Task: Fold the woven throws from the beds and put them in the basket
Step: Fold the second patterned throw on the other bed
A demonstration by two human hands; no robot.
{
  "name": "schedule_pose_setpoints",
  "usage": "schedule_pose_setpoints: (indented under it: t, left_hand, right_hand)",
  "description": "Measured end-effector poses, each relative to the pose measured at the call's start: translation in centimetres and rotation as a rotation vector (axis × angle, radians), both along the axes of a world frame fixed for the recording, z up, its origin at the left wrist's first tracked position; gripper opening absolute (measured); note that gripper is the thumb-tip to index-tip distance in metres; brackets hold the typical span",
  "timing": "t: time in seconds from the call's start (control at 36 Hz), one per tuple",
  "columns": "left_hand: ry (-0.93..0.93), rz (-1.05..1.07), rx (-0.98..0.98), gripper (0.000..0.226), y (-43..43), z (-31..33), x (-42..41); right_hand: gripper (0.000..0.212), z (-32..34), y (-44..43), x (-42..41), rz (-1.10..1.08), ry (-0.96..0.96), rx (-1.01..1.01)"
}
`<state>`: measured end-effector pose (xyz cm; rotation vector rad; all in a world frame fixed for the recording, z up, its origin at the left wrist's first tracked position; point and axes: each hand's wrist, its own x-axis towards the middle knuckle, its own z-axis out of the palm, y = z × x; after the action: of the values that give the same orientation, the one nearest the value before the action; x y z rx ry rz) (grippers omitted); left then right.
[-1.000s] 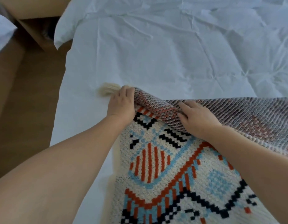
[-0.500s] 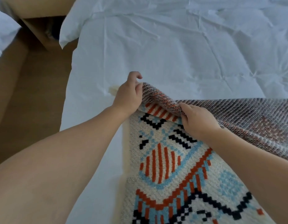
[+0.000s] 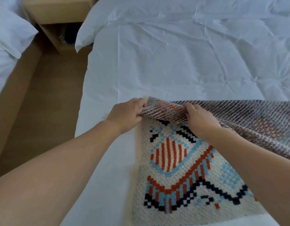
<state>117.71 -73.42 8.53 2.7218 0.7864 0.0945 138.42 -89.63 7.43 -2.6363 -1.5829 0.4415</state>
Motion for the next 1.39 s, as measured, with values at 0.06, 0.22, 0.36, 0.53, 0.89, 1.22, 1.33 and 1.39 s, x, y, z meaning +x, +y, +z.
schedule_pose_setpoints:
  t: [0.06, 0.22, 0.36, 0.53, 0.89, 1.22, 1.33, 1.39]
  left_hand:
    - [-0.043, 0.032, -0.021, 0.033, -0.4, 0.3, -0.4]
    - [-0.185, 0.097, -0.187, 0.041, -2.0, 1.8, -0.9]
    - [-0.309, 0.146, -0.374, 0.048, -3.0, 2.7, -1.9]
    - [-0.213, 0.035, -0.368, 0.035, -3.0, 3.1, -3.3]
    - [-0.293, -0.083, -0.173, 0.032, -3.7, 2.5, -3.7]
    - [-0.297, -0.063, -0.103, 0.04, -4.7, 2.5, -6.7]
    - [-0.249, -0.04, -0.108, 0.043, -7.2, 0.9, -8.7]
    - [-0.2, -0.037, -0.112, 0.043, -9.0, 0.0, -9.8]
  right_hand:
    - [0.043, 0.4, -0.1, -1.0, 0.021, -0.011, 0.006]
    - [0.065, 1.9, -1.1, -5.3, 0.193, -0.066, 0.055]
    - [0.062, 1.5, -1.1, -8.5, 0.256, -0.108, 0.094]
    - [0.064, 2.1, -0.4, -9.6, 0.047, 0.183, 0.162]
    - [0.039, 1.7, -1.0, -11.7, 0.159, -0.081, 0.355]
    - [0.05, 2.5, -5.1, -5.7, -0.1, -0.119, 0.032]
    - [0.045, 0.9, -9.0, -2.5, -0.114, -0.206, -0.123]
    - [0.045, 0.2, -11.1, -1.3, -0.109, -0.231, -0.174]
